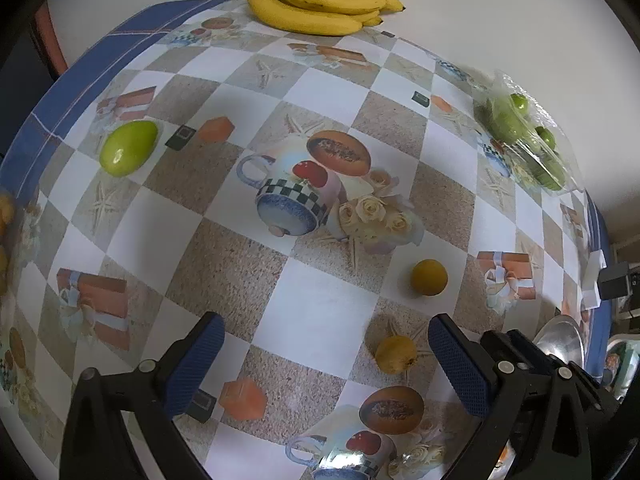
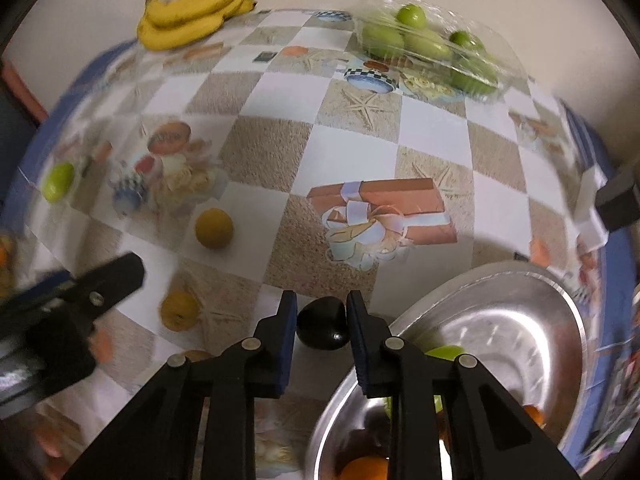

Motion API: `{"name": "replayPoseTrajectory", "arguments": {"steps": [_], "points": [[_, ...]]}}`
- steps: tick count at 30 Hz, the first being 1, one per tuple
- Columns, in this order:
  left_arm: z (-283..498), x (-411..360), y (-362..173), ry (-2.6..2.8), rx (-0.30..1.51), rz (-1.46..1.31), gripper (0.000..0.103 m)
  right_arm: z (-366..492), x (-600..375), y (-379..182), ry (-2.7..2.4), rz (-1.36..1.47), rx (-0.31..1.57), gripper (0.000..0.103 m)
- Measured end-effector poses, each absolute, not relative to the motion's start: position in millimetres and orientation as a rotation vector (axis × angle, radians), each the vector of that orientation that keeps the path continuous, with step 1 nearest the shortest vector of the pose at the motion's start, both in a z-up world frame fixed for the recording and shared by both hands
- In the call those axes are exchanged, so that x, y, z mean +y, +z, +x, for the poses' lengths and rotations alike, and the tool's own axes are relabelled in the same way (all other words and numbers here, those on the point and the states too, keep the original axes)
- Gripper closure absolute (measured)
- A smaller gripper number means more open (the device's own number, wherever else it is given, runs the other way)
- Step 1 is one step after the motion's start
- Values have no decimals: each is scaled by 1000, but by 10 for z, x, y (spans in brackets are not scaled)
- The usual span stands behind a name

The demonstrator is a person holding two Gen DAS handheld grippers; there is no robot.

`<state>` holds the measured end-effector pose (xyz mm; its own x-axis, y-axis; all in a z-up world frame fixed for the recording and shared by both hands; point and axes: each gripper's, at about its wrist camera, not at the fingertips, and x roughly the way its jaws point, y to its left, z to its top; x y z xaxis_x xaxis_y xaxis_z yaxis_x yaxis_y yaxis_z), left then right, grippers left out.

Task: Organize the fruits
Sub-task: 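Close the right gripper on the dark plum while the left gripper closes on the apricot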

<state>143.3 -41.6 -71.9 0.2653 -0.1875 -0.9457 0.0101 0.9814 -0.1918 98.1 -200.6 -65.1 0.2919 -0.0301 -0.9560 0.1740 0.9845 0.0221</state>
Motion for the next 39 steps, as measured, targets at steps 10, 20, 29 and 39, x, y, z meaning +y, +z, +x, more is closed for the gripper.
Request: {"name": "replayPoseTrajectory", "arguments": {"steps": [10, 20, 29, 39], "points": [[1393, -485, -762, -169, 1319, -169, 14, 851, -2229, -325, -155, 248, 1174, 77], [1298, -802, -887, -229, 1353, -112, 31, 781, -2353, -216, -161, 298, 1143, 77], [1267, -886, -852, -250, 1336, -97, 70, 743, -2384, -191, -157, 316, 1133, 77], [1239, -835, -734, -270, 1303, -125, 75, 696, -2459, -136, -157, 348, 1111, 77]]}}
